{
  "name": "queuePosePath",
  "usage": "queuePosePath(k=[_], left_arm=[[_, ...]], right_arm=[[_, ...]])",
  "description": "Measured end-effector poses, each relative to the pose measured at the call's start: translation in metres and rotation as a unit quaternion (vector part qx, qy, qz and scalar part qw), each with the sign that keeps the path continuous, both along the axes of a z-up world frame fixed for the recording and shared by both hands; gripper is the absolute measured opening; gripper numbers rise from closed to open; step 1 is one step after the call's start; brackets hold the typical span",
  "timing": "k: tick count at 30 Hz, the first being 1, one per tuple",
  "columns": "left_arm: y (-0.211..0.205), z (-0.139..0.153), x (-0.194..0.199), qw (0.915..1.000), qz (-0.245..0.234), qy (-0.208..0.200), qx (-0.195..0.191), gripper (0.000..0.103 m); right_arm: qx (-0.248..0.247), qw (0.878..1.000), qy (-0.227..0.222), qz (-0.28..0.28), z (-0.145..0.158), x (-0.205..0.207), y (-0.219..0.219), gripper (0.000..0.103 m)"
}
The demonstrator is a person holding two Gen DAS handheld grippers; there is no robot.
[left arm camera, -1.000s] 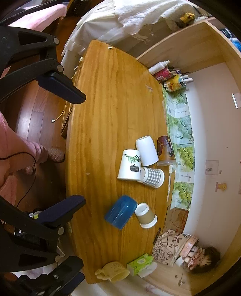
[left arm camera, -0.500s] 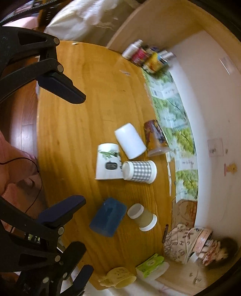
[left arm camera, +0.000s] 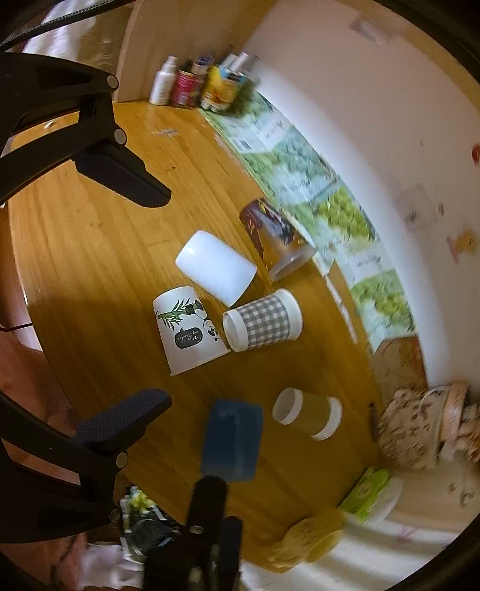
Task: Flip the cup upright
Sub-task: 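Move the left gripper down toward the white panda paper cup lying sideways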
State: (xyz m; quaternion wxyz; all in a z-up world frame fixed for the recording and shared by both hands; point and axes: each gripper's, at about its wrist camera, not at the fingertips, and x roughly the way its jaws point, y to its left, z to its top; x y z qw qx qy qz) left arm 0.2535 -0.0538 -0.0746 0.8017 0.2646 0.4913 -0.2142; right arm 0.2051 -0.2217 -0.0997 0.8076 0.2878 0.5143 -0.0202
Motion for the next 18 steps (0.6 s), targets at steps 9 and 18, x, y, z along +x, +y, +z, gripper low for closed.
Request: queuePosePath(k=[9,18], left_arm=[[-0.012,-0.024,0.019,0.991,-0.12,0.011,0.057,0.099],[-0.022,-0.055,0.025,0.9632,-0.247,0.029,0.102,0.099]], right_arm=[[0.042,0.997,0.038,-0.053,-0.018,0.013,-0.014,0.09],[0.075,0.99,0.069,-0.097,-0.038,0.017,-0.019,0.09]])
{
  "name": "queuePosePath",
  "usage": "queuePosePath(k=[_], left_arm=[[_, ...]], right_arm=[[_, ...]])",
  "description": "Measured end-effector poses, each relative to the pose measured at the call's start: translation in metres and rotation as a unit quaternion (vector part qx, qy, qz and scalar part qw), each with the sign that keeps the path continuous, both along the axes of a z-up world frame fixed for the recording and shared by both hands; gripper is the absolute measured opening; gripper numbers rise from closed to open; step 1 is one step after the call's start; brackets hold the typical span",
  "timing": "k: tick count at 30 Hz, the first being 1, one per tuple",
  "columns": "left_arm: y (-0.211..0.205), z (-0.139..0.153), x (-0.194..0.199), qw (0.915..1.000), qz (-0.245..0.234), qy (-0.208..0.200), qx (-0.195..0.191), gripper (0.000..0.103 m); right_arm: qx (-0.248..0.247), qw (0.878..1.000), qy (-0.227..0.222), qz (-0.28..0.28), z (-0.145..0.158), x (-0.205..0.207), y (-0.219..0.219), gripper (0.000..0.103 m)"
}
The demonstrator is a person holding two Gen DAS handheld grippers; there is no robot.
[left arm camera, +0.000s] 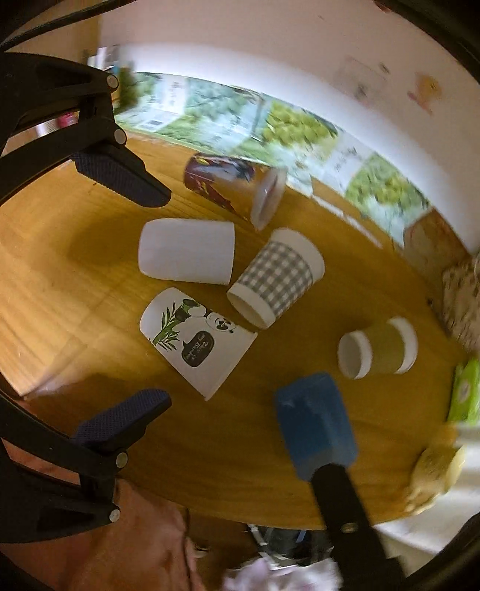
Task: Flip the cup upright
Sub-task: 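Move the left gripper down toward the white panda paper cup lying sideways, then close the left gripper around the panda cup's body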
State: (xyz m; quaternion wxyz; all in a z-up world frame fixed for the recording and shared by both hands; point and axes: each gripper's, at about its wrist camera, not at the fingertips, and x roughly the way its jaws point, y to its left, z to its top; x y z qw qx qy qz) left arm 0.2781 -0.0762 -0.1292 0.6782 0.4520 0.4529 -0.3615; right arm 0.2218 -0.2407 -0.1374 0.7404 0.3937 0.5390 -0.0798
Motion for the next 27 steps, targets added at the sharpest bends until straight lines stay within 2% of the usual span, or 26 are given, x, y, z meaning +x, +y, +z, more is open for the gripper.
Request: queuePosePath(k=[5,11,14,21,27], left_arm=[[-0.005,-0.017,-0.002,0.9987,-0.046,0.013,0.018,0.099],[-0.013,-0.035,-0.004,0.9955,-0.081,0.046,0.016,0.099],[-0.016,-0.043,-0.007,0.993,-0.104,0.055,0.015,0.094],[-0.026,-0.059,-0.007,0.9891,-0.125,0.074,0.021,0.091],[-0.034,-0.072,0.002,0.9888,-0.122,0.084,0.02,0.089]], right_arm=[[0.015,1.0,0.014,-0.023,-0.009,-0.005,-0.001,0.089],[0.036,0.998,0.032,-0.042,-0.023,-0.012,-0.002,0.09],[0.05,0.997,0.037,-0.049,-0.027,-0.014,-0.003,0.089],[0.061,0.995,0.05,-0.065,-0.034,-0.018,-0.008,0.089],[0.064,0.994,0.054,-0.072,-0.036,-0.019,-0.01,0.089]])
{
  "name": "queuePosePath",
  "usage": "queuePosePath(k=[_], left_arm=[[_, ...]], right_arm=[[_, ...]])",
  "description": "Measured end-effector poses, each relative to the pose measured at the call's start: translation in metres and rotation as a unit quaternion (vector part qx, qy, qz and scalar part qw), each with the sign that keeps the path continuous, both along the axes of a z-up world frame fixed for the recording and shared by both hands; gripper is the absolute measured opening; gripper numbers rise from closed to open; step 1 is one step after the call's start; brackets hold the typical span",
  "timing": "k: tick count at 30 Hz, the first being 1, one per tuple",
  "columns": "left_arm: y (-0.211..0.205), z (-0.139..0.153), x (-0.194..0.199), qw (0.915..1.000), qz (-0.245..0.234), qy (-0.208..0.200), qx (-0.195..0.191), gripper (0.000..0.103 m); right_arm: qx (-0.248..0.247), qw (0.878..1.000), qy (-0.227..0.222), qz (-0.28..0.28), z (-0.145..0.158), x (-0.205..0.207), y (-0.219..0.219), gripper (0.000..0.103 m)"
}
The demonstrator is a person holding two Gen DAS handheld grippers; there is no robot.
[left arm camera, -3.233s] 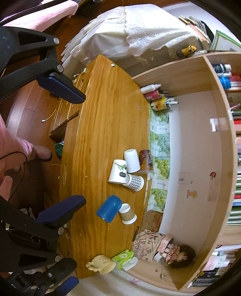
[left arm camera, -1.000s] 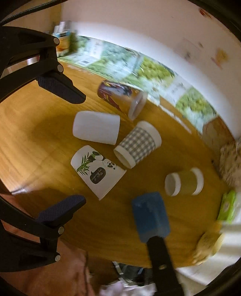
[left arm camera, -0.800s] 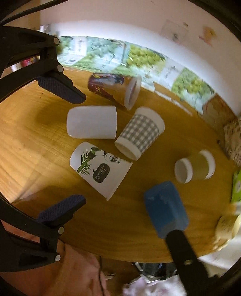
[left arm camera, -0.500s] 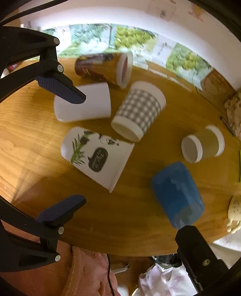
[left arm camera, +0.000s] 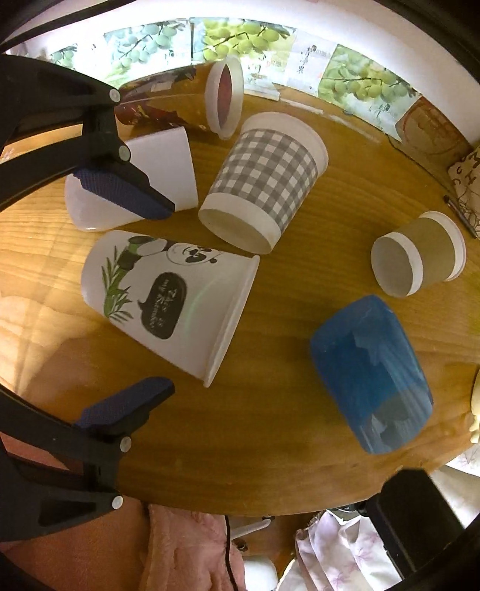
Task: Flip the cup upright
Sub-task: 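Close the left gripper around the panda cup's body, then lift the panda cup with the left gripper and rotate it rim-up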
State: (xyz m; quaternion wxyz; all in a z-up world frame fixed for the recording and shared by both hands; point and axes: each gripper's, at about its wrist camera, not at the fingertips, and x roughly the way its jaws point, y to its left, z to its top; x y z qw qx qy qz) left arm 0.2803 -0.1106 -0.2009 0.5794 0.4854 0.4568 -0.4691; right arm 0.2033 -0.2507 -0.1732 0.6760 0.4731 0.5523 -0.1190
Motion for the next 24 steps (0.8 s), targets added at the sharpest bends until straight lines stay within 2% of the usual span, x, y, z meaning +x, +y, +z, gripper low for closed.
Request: queuePosePath(k=[1,3,5,15,24], left_arm=[[0.0,-0.001,0.001,1.0,0.0,0.002,0.0,0.088],[-0.002,-0.003,0.003,0.9999,0.001,0.011,0.002,0.079],[-0.004,-0.006,0.005,0.9998,0.005,0.019,0.008,0.076],[-0.007,-0.006,0.008,0.9991,0.017,0.039,0.007,0.074],[-0.007,-0.001,0.028,0.9946,0.079,0.067,0.01,0.073]], right_arm=[[-0.001,1.0,0.001,0.0,0.0,0.0,0.0,0.089],[-0.002,1.0,0.001,-0.001,0.0,0.0,0.0,0.089],[-0.003,1.0,0.003,-0.003,0.0,0.0,0.0,0.09],[-0.004,1.0,0.004,-0.001,0.0,0.001,0.002,0.089],[-0.007,1.0,0.0,0.005,0.003,-0.001,0.003,0.089]])
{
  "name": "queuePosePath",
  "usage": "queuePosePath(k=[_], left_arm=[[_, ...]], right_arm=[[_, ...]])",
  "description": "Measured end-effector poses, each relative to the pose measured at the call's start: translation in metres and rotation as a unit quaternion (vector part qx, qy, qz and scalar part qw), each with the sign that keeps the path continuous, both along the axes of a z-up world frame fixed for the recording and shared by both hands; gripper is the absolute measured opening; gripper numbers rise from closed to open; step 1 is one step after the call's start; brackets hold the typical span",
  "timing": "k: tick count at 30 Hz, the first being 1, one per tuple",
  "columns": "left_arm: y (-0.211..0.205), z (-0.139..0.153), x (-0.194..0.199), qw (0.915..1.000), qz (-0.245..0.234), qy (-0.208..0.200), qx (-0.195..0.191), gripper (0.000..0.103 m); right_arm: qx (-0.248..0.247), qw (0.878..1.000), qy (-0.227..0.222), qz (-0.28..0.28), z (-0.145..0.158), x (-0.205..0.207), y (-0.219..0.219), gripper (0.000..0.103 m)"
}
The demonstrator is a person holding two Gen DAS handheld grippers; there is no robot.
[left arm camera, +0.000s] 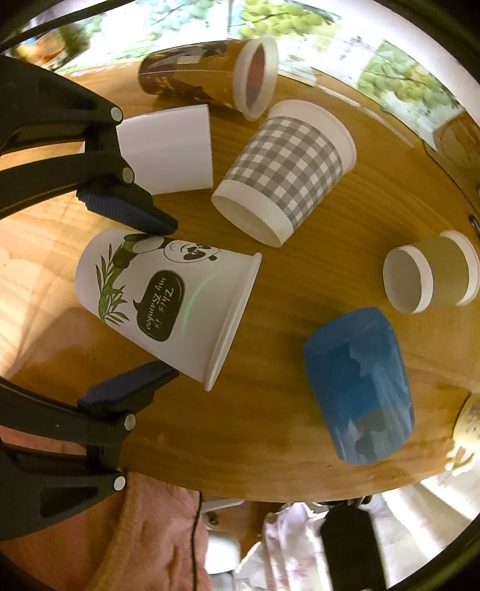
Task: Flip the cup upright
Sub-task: 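Lift the panda cup with the left gripper and rotate it rim-up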
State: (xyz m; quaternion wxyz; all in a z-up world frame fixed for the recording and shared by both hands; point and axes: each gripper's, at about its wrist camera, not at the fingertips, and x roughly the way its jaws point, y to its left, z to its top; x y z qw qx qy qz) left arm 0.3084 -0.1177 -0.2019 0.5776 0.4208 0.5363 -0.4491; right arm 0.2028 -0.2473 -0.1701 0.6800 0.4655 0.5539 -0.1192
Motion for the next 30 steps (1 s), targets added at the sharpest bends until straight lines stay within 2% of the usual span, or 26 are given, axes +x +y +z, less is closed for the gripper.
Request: queuePosePath(k=[9,15,24,30], left_arm=[[0.002,0.006,0.016,0.9951,0.098,0.004,0.015,0.073],[0.011,0.008,0.026,0.9838,0.178,0.005,0.018,0.073],[0.029,0.012,0.038,0.9527,0.303,0.021,0.005,0.073],[0.042,0.009,0.037,0.9198,0.39,0.044,-0.009,0.073]], right_arm=[[-0.005,1.0,-0.01,0.029,0.006,-0.006,0.0,0.089],[-0.01,0.999,-0.018,0.048,0.014,-0.014,-0.004,0.089],[-0.023,0.995,-0.027,0.094,0.022,-0.019,-0.006,0.09],[-0.032,0.99,-0.032,0.131,0.027,-0.021,-0.002,0.089]])
